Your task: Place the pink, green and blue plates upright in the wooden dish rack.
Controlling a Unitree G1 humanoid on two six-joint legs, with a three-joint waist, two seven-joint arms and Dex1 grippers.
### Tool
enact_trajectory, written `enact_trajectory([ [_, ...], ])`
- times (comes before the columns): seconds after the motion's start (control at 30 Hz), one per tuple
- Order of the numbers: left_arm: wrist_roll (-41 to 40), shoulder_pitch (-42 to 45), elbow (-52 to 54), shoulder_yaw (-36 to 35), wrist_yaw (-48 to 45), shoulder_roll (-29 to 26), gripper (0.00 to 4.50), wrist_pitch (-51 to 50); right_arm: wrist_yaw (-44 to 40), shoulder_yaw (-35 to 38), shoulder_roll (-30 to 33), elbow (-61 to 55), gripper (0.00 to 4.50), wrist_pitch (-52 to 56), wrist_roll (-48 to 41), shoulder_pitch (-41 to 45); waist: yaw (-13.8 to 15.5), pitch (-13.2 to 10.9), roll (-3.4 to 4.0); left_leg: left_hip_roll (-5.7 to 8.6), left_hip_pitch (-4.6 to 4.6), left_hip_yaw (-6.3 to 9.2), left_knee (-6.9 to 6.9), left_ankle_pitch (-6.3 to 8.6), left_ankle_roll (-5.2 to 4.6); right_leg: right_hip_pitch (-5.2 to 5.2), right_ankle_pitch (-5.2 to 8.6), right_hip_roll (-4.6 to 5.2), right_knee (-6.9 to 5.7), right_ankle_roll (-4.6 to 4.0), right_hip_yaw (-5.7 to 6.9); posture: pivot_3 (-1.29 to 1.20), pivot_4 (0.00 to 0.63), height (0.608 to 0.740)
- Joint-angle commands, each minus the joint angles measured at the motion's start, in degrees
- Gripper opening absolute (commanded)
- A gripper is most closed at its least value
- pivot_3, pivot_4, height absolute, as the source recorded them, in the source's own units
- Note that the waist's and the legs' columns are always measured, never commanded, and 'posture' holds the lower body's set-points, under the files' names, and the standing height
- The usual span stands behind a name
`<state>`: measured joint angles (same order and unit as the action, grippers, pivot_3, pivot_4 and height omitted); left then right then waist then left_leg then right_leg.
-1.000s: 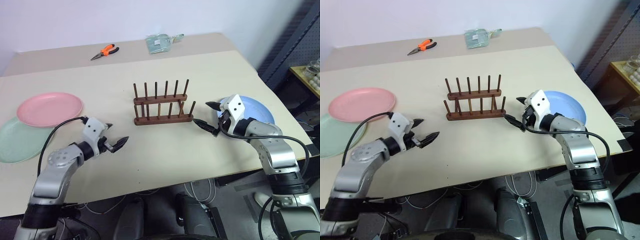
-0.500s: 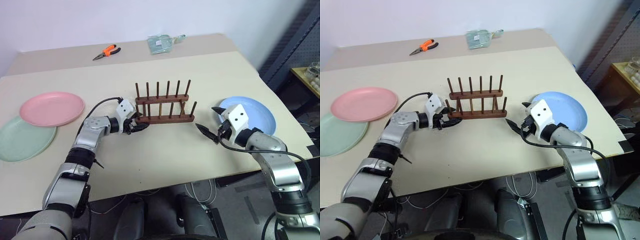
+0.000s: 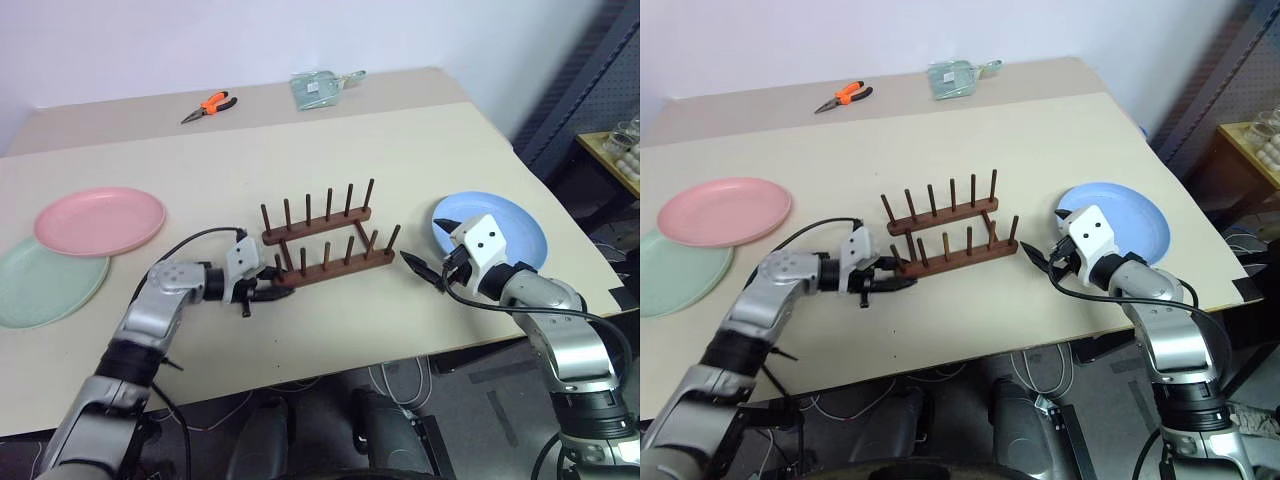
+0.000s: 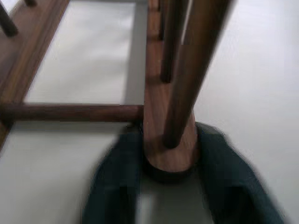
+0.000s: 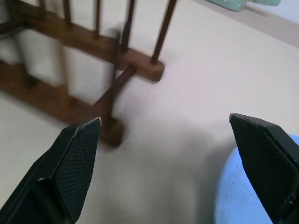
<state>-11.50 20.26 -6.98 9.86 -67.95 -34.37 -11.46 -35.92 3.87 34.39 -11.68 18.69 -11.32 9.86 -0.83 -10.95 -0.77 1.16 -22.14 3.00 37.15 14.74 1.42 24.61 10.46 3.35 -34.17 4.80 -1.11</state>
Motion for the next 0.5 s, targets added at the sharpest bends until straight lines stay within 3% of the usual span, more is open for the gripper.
enact_trajectory([
  [0.03,2.5,-2.0,2.0,0.1,1.8,-2.6,3.84,-0.8,-1.0,1.2,1.3,0.1,4.5,-1.8,0.2,0.8,0.0,0.0,0.0,0.0,0.0,0.01,0.0,0.0,0.0,0.0,0.02,0.0,0.0,0.04,0.01,0.0,0.15,0.739],
  [0.1,2.8,-3.0,2.2,-0.7,3.4,-3.7,4.45,-2.2,-2.0,1.7,2.4,0.1,4.5,-2.0,0.0,0.1,0.0,0.0,0.0,0.0,0.0,0.0,0.0,0.0,0.0,0.0,0.04,-0.01,0.0,0.05,0.01,0.0,0.15,0.739],
  [0.17,2.3,-5.2,3.4,-2.5,4.9,-5.8,4.45,-4.8,-4.4,3.0,4.2,-0.9,4.5,-1.2,-1.6,-1.7,0.0,0.0,0.0,0.0,0.01,-0.01,0.01,0.0,0.0,0.0,0.05,-0.01,0.0,0.07,0.01,0.0,0.15,0.739],
  [0.2,1.9,-6.6,4.0,-3.6,5.7,-6.8,4.5,-5.7,-6.0,3.4,5.2,-1.7,3.97,-0.7,-2.6,-2.7,-0.1,0.0,0.0,0.0,0.01,0.0,0.0,0.0,0.0,0.0,0.06,-0.01,0.0,0.09,0.01,0.0,0.15,0.739],
  [0.3,-3.8,-16.2,13.1,-8.0,5.5,-9.9,3.6,-12.1,-11.1,0.7,7.7,-7.7,2.75,1.3,-4.8,-6.9,-0.8,0.0,0.01,-0.11,0.11,-0.05,-0.08,0.13,-0.23,0.02,0.07,-0.06,-0.01,0.07,-0.04,0.0,0.15,0.739],
  [0.47,-8.7,-21.9,27.0,-5.0,10.8,-5.1,1.09,-19.6,-10.2,-6.9,5.6,-7.7,0.13,0.3,-0.2,-6.8,-1.4,0.1,0.18,-0.3,0.51,-0.05,-0.12,0.27,-0.43,-0.21,0.24,-0.16,-0.04,0.05,-0.15,0.0,0.15,0.739],
  [0.5,-9.2,-22.0,28.3,-4.4,12.2,-3.5,1.09,-20.6,-9.4,-8.0,4.9,-7.1,0.13,0.3,0.7,-6.0,-1.2,0.1,0.17,-0.27,0.52,-0.05,-0.11,0.27,-0.43,-0.25,0.25,-0.12,-0.01,0.06,-0.15,0.0,0.15,0.739],
])
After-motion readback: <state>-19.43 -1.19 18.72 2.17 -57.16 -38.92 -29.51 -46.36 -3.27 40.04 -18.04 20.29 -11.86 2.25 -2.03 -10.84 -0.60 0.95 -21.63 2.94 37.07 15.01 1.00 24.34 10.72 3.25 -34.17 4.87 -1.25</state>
